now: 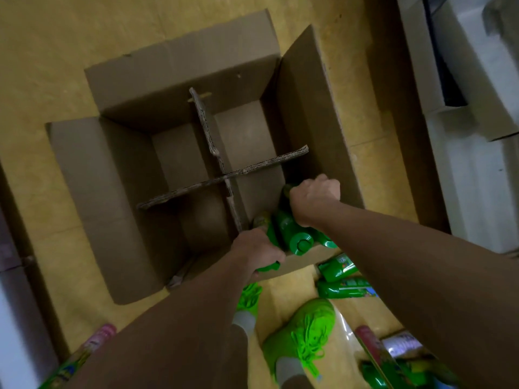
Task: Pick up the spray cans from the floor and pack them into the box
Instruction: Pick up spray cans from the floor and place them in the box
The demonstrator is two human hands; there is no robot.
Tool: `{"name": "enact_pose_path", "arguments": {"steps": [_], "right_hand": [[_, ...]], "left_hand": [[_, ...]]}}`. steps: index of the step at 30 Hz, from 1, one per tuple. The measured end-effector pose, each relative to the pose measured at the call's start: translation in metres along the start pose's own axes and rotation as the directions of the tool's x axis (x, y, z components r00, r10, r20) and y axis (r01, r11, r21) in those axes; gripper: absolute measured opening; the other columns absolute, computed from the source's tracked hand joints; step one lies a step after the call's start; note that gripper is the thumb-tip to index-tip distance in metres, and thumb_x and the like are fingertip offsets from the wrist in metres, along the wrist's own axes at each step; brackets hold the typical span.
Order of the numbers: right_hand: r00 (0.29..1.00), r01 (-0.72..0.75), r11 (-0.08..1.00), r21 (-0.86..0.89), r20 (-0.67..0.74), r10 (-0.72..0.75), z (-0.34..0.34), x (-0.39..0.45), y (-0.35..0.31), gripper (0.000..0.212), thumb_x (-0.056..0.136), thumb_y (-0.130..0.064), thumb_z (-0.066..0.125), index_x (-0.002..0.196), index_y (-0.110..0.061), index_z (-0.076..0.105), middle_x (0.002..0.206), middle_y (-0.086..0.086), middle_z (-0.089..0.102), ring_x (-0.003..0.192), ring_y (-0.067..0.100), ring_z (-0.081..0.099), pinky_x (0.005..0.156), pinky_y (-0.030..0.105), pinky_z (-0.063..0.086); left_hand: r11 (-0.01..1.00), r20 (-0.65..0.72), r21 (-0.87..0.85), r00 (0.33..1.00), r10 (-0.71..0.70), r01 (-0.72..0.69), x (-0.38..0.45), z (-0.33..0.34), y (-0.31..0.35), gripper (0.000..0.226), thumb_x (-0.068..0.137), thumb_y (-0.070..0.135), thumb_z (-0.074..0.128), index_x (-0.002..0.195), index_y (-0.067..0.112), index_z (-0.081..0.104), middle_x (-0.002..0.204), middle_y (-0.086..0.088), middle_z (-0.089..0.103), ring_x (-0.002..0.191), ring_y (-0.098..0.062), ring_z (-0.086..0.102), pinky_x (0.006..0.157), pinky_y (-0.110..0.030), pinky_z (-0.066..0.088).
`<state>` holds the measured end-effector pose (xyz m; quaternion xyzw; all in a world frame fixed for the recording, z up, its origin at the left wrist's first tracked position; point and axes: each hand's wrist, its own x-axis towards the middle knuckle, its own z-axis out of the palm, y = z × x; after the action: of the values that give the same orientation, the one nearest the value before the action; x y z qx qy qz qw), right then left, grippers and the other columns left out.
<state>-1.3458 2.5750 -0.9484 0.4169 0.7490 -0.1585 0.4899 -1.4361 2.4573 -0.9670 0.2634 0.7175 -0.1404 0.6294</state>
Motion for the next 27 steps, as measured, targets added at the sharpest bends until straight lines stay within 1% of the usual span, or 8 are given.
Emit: {"name": "enact_pose_path", "arguments": {"steps": [4, 6, 12, 15, 17, 22, 25, 27], "right_hand": [[1.0, -0.008, 1.0, -0.022, 0.017, 0.008, 0.004, 0.01, -0.007, 0.04, 0.093, -0.033, 0.06, 0.13, -0.017, 0.06, 0.128, 0.012, 0.058, 0.118, 0.038, 0.049, 0.087, 0.047, 0.051], [1.0, -0.003, 1.0, -0.016, 0.015, 0.003, 0.006, 0.013, -0.012, 0.04, 0.093, -0.031, 0.06, 0.13, -0.016, 0.059, 0.128, 0.013, 0.057, 0.117, 0.038, 0.049, 0.084, 0.046, 0.052], [1.0, -0.001, 1.0, 0.031, 0.0, 0.001, 0.01, 0.018, -0.005, 0.046, 0.088, -0.042, 0.063, 0.129, -0.021, 0.06, 0.123, 0.01, 0.057, 0.115, 0.035, 0.048, 0.085, 0.045, 0.048], [0.996, 0.011, 0.978, 0.207, -0.084, 0.007, 0.021, 0.013, 0.003, 0.046, 0.088, -0.043, 0.061, 0.129, -0.023, 0.059, 0.123, 0.012, 0.053, 0.113, 0.036, 0.046, 0.083, 0.045, 0.042], [0.99, 0.03, 0.937, 0.349, -0.142, 0.021, 0.027, 0.004, 0.008, 0.049, 0.09, -0.043, 0.06, 0.134, -0.022, 0.053, 0.128, 0.013, 0.049, 0.115, 0.036, 0.046, 0.085, 0.046, 0.042], [0.958, 0.087, 0.849, 0.522, -0.279, 0.073, 0.039, -0.026, 0.013, 0.068, 0.094, -0.047, 0.055, 0.152, -0.023, 0.028, 0.144, 0.014, 0.04, 0.124, 0.036, 0.044, 0.099, 0.047, 0.043], [0.924, 0.108, 0.784, 0.611, -0.354, 0.149, 0.049, -0.047, 0.021, 0.063, 0.096, -0.046, 0.053, 0.15, -0.021, 0.033, 0.148, 0.013, 0.039, 0.128, 0.034, 0.043, 0.103, 0.044, 0.042], [0.896, 0.116, 0.729, 0.675, -0.388, 0.217, 0.059, -0.061, 0.029, 0.058, 0.095, -0.043, 0.054, 0.146, -0.021, 0.04, 0.146, 0.011, 0.041, 0.129, 0.033, 0.043, 0.105, 0.043, 0.042]], "left_hand": [[1.0, 0.067, 0.001, 0.998, -0.005, 0.005, 0.009, 0.002, 0.005, 0.082, 0.056, 0.043, 0.087, 0.13, 0.032, 0.054, 0.122, -0.006, 0.06, 0.096, -0.024, 0.065, 0.048, -0.031, 0.059], [1.0, 0.081, -0.01, 0.996, -0.022, 0.023, 0.011, 0.005, 0.006, 0.101, 0.049, 0.046, 0.088, 0.141, 0.036, 0.045, 0.134, -0.008, 0.049, 0.107, -0.027, 0.059, 0.048, -0.032, 0.059], [0.997, 0.153, -0.073, 0.988, -0.023, 0.035, 0.015, 0.005, 0.011, 0.12, 0.049, 0.041, 0.097, 0.152, 0.03, 0.034, 0.149, -0.008, 0.04, 0.119, -0.03, 0.055, 0.052, -0.031, 0.061], [0.994, 0.248, -0.091, 0.968, -0.034, 0.058, 0.009, -0.008, 0.012, 0.112, 0.063, 0.021, 0.094, 0.153, 0.028, 0.027, 0.152, -0.007, 0.04, 0.121, -0.03, 0.056, 0.064, -0.029, 0.062], [0.992, 0.261, -0.085, 0.963, -0.069, 0.095, 0.001, -0.023, 0.014, 0.087, 0.074, 0.017, 0.087, 0.145, 0.025, 0.036, 0.143, -0.011, 0.048, 0.116, -0.03, 0.058, 0.08, -0.039, 0.062], [0.97, -0.003, -0.237, 0.998, -0.061, 0.058, -0.014, -0.036, 0.035, 0.06, 0.092, 0.022, 0.063, 0.147, 0.018, 0.04, 0.132, -0.009, 0.052, 0.103, -0.026, 0.058, 0.089, -0.039, 0.053], [0.972, -0.156, -0.225, 0.987, 0.032, -0.067, -0.021, -0.027, 0.052, 0.069, 0.09, 0.035, 0.064, 0.152, 0.023, 0.036, 0.149, -0.011, 0.046, 0.13, -0.031, 0.049, 0.109, -0.045, 0.042], [0.968, -0.303, -0.146, 0.941, 0.154, -0.205, -0.03, -0.02, 0.062, 0.068, 0.09, 0.035, 0.062, 0.153, 0.024, 0.037, 0.15, -0.011, 0.046, 0.136, -0.03, 0.045, 0.113, -0.042, 0.037]]}}
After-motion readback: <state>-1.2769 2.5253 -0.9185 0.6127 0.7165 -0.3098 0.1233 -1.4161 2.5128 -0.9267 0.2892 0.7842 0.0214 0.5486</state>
